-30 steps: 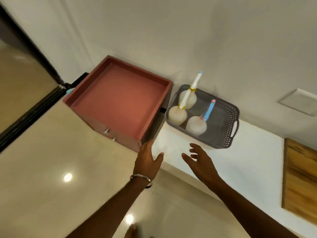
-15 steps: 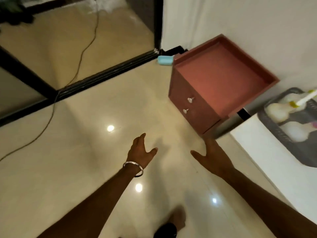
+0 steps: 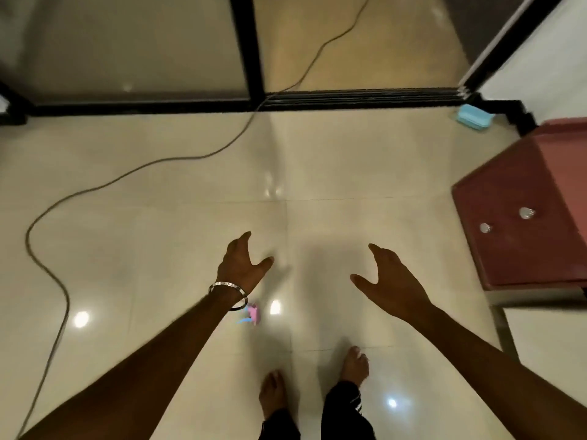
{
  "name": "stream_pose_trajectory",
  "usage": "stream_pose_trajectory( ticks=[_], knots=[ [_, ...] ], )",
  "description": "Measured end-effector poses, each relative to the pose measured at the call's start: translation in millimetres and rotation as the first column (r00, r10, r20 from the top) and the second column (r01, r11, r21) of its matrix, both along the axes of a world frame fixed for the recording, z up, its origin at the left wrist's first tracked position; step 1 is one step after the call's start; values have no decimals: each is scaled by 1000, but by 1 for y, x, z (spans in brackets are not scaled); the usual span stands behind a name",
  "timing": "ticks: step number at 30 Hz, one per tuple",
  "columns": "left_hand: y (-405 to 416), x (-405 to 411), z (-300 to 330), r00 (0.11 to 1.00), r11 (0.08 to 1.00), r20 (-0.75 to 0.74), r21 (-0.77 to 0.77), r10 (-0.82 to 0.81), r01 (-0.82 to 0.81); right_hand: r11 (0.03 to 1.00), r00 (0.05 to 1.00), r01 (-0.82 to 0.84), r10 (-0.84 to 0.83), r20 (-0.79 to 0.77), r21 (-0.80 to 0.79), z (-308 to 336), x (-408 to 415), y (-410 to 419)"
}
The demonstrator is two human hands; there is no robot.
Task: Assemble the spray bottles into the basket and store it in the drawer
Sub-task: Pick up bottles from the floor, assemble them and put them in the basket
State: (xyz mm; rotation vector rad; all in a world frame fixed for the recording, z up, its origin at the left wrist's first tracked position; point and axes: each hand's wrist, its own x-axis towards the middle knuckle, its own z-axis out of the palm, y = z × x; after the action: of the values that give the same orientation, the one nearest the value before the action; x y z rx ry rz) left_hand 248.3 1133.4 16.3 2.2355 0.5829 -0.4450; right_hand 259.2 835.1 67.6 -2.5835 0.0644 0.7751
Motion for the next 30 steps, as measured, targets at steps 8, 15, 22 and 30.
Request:
stream_pose_trajectory(
  ticks=[8, 15, 22, 30],
  knots=[
    [132, -68, -25, 947, 952, -90, 13, 307, -307, 959, 957, -283, 284, -59, 26, -34, 14, 152],
    [186, -96, -68, 877, 896, -192, 30, 441, -444, 903, 894, -410, 426, -140, 132, -94, 17, 252],
    [202, -87, -172, 842, 868, -251, -7, 478, -496, 862, 830, -490, 506, -234, 129, -208, 8, 306],
    [202, -88, -308, 896, 935, -330, -85, 299, -343, 850, 785, -519, 517, -340, 95, -351, -16, 323]
  ],
)
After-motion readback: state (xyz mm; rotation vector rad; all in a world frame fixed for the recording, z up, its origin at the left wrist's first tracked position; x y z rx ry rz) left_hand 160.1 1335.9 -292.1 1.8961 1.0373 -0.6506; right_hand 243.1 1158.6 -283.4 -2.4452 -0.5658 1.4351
